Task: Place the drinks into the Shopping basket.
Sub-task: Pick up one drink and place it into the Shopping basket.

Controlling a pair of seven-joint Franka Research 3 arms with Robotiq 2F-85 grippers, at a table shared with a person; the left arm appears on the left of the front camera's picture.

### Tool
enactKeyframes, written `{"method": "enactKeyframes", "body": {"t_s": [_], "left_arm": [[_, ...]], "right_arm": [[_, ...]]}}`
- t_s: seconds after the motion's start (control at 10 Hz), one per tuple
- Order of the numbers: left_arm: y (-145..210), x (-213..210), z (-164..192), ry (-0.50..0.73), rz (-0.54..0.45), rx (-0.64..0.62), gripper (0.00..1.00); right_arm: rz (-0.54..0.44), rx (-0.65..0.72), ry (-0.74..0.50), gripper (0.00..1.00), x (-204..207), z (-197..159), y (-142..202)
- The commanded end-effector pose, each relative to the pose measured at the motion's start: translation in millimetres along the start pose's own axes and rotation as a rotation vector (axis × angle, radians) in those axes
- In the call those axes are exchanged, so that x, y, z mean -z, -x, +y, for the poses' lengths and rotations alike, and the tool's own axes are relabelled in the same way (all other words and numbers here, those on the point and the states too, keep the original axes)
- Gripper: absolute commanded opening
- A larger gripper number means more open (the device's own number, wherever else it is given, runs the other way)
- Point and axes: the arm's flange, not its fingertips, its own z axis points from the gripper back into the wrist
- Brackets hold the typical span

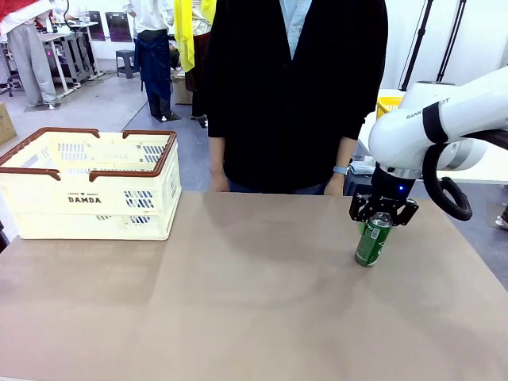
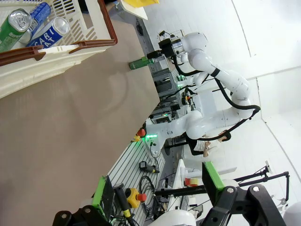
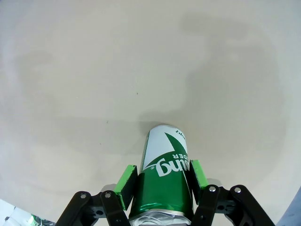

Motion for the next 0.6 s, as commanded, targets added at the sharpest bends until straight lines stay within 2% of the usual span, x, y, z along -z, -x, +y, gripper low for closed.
{"method": "enactKeyframes", "body": {"t_s": [0.0,0.2,0.5], "left_arm": [[3.2,2.0,-1.9,-0.006,-0.003,-0.005,1.00],[3.2,2.0,-1.9,-0.006,-0.003,-0.005,1.00],[3.2,2.0,-1.9,-0.006,-0.003,-0.005,1.00]], "right_arm": [[0.022,0.048,0.030,0.00,-49.8,21.3,8.5],[0.041,0.095,0.038,0.00,-96.6,62.5,28.9],[0.045,0.011,0.012,0.00,-93.9,153.4,53.2]]}}
